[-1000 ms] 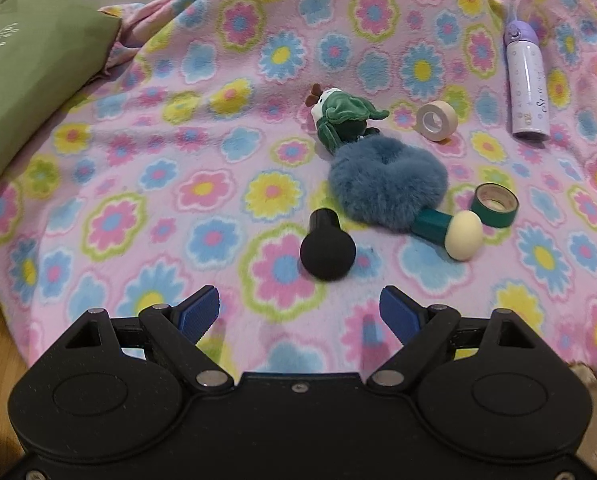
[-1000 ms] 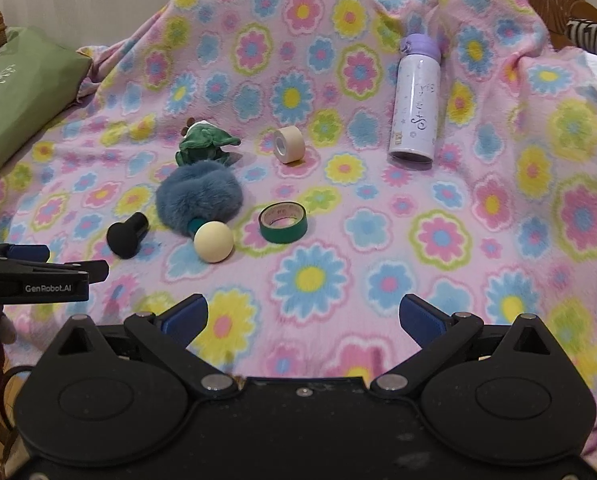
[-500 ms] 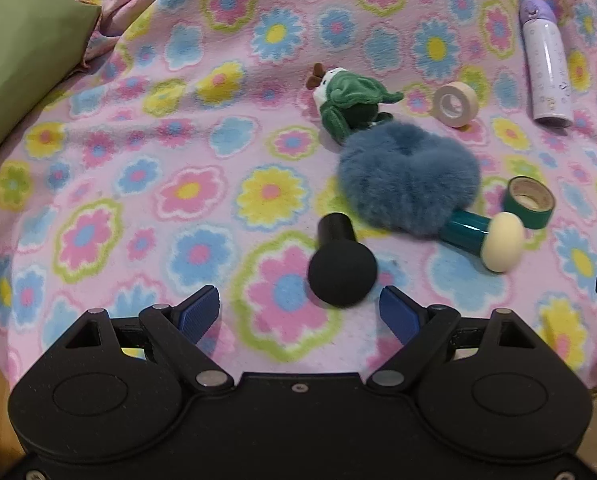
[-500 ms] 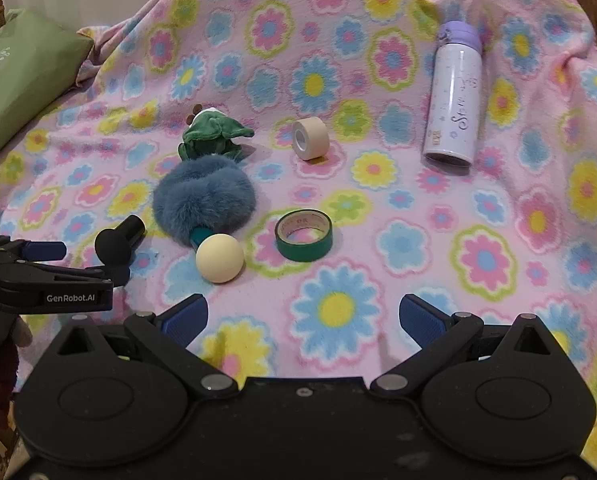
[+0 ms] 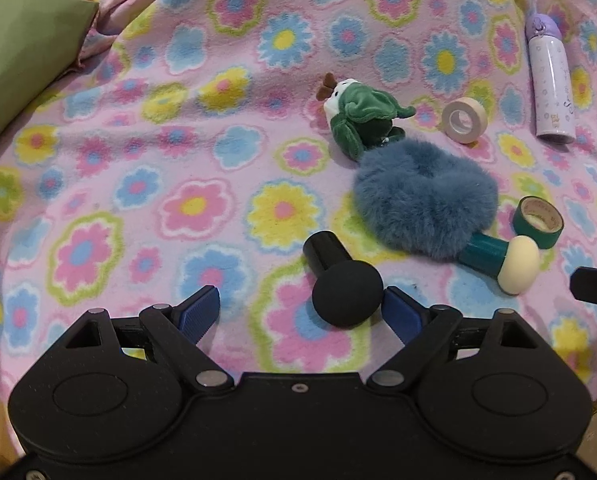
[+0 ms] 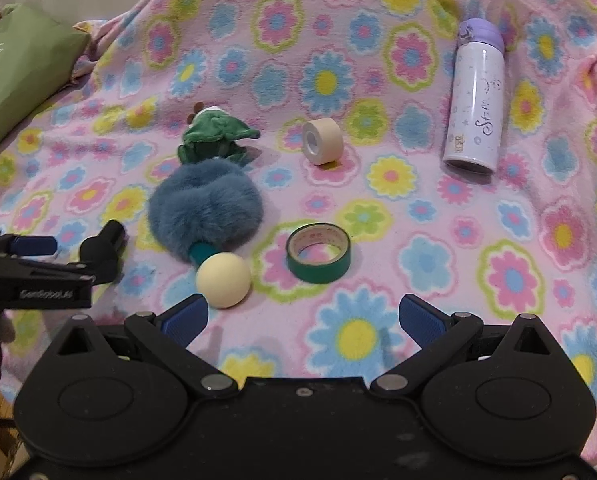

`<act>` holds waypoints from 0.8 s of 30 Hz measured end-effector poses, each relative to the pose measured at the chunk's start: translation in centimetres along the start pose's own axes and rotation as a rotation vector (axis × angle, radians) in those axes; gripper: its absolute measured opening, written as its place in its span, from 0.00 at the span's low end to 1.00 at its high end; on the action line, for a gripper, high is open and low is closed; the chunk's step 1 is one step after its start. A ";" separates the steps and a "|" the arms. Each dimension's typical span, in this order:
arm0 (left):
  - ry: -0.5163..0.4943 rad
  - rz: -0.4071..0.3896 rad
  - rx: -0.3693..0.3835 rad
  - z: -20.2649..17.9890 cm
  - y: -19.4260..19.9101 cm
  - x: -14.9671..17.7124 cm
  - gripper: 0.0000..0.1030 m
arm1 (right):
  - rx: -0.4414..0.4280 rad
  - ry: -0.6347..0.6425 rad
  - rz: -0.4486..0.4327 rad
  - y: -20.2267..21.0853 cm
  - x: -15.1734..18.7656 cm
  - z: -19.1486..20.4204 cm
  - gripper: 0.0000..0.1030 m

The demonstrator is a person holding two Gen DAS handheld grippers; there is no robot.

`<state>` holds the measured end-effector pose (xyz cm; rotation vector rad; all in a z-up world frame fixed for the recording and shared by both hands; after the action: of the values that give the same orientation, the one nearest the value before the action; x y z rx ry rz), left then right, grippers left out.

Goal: Organize soft objects
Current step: 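Move the left tool to the black foam handle while the right tool approaches the green tape roll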

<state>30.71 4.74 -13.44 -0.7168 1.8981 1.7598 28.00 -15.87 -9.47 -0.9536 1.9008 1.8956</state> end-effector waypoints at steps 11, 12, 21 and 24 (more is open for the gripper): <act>-0.020 0.046 0.217 -4.8 0.2 0.1 0.74 | -0.001 -0.042 0.004 -0.5 0.2 -0.8 0.99; -0.025 0.047 0.232 -5.2 0.3 0.0 0.74 | -0.003 -0.050 0.004 -0.5 0.3 -0.9 0.99; -0.083 0.000 0.337 -6.5 1.7 -1.1 0.76 | -0.007 -0.098 -0.012 -0.1 0.4 -2.1 0.99; -0.225 -0.041 0.286 -6.3 1.8 -0.8 0.81 | -0.009 -0.095 -0.018 0.0 0.4 -2.1 0.99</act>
<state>30.29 -1.42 -11.03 -0.4302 1.9103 1.4357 28.23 -18.04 -9.55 -0.8638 1.8252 1.9060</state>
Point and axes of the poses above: each gripper's, at about its wrist camera, not at the fingertips, and y roughly against the way its jaws point, z to its left, x to its underside, the point moved 8 cm from there along -y, roughly the way its jaws point, and after that the axes turned 9 degrees about y, right-handed, at the moved point
